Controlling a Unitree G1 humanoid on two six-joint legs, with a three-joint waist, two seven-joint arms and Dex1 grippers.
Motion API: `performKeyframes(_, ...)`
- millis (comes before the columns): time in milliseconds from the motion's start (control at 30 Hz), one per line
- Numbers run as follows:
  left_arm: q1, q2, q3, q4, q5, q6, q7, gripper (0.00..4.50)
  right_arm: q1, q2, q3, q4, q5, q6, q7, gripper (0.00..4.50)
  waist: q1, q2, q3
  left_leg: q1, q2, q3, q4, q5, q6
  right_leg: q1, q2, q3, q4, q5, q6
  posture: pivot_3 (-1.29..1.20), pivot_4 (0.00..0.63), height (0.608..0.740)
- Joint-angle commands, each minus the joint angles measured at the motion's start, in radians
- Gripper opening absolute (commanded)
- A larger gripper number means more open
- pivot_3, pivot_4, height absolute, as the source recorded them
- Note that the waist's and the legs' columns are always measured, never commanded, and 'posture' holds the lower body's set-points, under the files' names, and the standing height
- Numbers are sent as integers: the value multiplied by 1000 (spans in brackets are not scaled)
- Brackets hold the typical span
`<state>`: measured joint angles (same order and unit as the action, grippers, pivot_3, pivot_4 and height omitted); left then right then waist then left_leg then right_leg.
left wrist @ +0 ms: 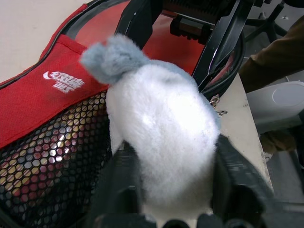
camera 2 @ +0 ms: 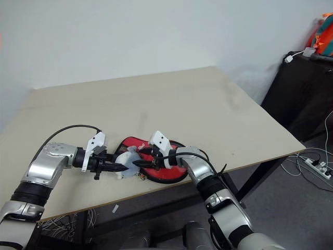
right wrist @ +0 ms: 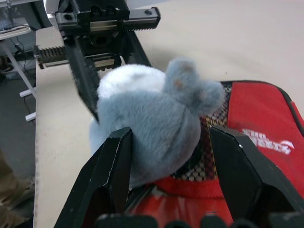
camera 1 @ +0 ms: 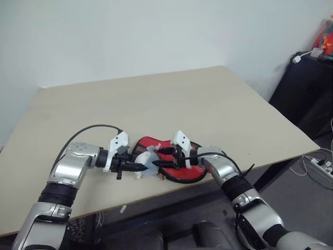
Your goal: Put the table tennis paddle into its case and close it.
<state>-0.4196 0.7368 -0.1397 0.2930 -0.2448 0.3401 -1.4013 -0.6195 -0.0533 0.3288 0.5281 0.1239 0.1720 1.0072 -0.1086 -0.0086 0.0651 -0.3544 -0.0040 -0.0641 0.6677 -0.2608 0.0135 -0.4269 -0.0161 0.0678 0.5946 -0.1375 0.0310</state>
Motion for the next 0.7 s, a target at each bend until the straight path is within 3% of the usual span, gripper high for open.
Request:
performKeyframes(33,-13,-1,3,-17,-2,-2,5,577,5,-46,-27,-85,23,28,29,2737,0,0,0,0,0,0,0,0,0,0,0,0,0,0,0,0,0,740)
performKeyframes(133,-7,0,-5,-25,11,-13,17,356,11,-79,-36,-106,21,44,26,2737,0,0,0,0,0,0,0,0,0,0,0,0,0,0,0,0,0,740)
performKeyframes(333,-4,-5,9,-35,6,-18,40,332,-4,-150,-9,-31,-60,37,-10,2737,0,0,0,0,0,0,0,0,0,0,0,0,0,0,0,0,0,740)
performKeyframes(467,-14,-2,21,-31,-1,-15,50,330,-16,-164,13,38,-93,56,-10,1980,0,0,0,1,0,1,0,0,0,1,0,0,0,0,0,0,0,740)
performKeyframes(700,19,51,69,-38,-19,-8,53,330,-8,-167,40,62,-115,90,0,21,-1,0,-1,5,0,1,0,0,0,4,0,1,0,0,0,0,0,740)
